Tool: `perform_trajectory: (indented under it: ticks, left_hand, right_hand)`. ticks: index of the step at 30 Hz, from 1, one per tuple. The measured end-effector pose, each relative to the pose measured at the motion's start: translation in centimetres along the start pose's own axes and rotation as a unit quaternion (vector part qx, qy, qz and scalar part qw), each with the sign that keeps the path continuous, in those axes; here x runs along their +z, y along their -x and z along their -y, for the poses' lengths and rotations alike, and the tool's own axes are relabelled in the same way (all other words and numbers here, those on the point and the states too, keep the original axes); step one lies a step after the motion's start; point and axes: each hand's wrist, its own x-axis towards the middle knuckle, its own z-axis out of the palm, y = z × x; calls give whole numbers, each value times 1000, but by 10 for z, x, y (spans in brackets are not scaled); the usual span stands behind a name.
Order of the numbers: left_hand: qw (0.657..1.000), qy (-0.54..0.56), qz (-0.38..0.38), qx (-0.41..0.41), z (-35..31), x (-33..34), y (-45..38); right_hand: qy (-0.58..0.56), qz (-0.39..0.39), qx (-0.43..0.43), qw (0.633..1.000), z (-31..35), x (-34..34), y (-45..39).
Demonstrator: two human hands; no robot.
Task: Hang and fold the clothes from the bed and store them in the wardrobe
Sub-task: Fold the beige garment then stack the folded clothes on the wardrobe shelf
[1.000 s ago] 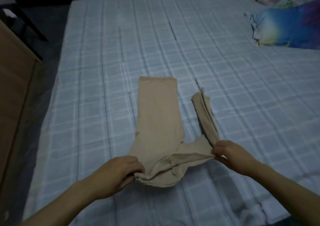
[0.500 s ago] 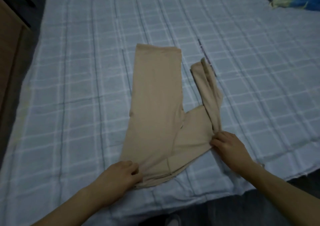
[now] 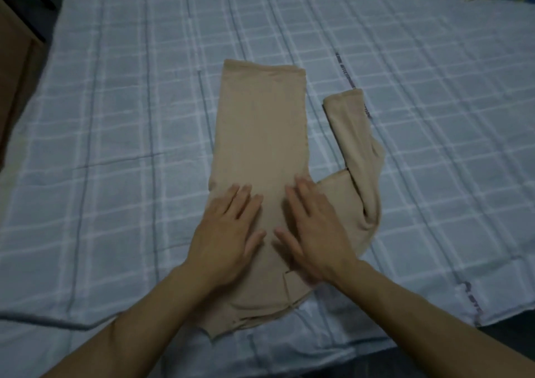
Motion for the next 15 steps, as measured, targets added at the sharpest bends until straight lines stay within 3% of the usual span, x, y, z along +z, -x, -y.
perform_trajectory:
  ticks: [2,5,11,15]
  left_hand:
    - [998,-43,36,-19,8,23,1]
    - [999,-39,29,-24,17,44,8]
    - [998,-27,28,-41,11,34,3]
    - [991,24,-55,-118,-4,10,-27]
  right_hand:
    - [28,43,-19,999,-3,24,9]
    - [38,47,-18,998,-13,38,19]
    - [15,93,-12,995,-9,24,11]
    - [-34,49,11,998,-2,0,-16]
